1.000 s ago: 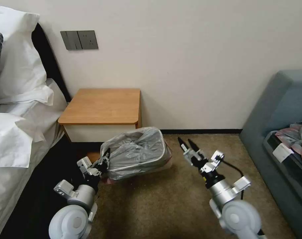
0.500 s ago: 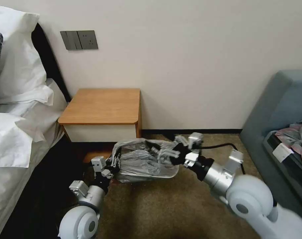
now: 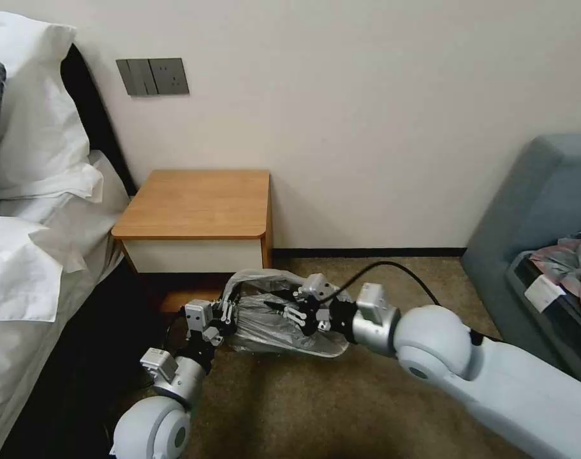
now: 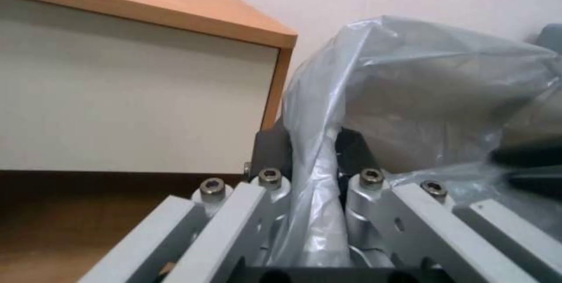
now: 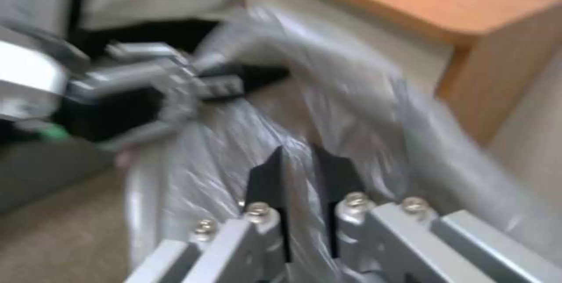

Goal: Pick up the garbage bag from the table and place it over the trash can.

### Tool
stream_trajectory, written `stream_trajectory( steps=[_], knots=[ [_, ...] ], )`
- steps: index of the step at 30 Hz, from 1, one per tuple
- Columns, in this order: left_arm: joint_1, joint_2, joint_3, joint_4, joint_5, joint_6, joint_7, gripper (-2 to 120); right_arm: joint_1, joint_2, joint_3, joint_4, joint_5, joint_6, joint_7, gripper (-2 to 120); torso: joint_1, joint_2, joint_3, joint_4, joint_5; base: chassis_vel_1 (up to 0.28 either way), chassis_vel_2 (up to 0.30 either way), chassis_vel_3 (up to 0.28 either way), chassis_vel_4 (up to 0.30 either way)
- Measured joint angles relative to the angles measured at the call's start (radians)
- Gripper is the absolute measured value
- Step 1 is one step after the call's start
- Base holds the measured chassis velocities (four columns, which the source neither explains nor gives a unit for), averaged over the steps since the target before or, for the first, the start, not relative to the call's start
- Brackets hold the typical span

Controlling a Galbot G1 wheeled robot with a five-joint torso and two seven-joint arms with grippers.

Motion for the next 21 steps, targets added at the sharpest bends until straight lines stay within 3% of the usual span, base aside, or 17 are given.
stream_trajectory(
  steps=[3, 5, 10, 21],
  knots=[
    [0.002, -0.001, -0.004, -0.007, 0.0, 0.0, 0.0, 6, 0.013, 0.009, -0.03, 0.002, 0.046, -0.053, 0.061, 0, 0.0, 0.0, 0.0, -0.0001, 0.0, 0.0, 0.0, 0.0, 0.0],
    [0.004, -0.001, -0.007, -0.014, 0.002, -0.001, 0.005, 6, 0.019, 0.014, -0.055, 0.01, 0.08, -0.083, 0.125, 0, 0.0, 0.0, 0.0, -0.0002, 0.0, 0.0, 0.0, 0.0, 0.0],
    [0.008, -0.001, -0.008, -0.019, 0.011, -0.011, 0.016, 6, 0.018, 0.024, -0.067, 0.01, 0.081, -0.104, 0.174, 0, 0.0, 0.0, 0.0, -0.0002, 0.0, 0.0, 0.0, 0.0, 0.0],
    [0.011, 0.003, -0.004, -0.017, 0.022, -0.05, 0.119, 6, 0.064, 0.108, -0.171, -0.04, 0.09, -0.175, 0.339, 0, 0.0, 0.0, 0.0, -0.0002, -0.0001, 0.0, 0.0, 0.0, 0.0]
  ],
)
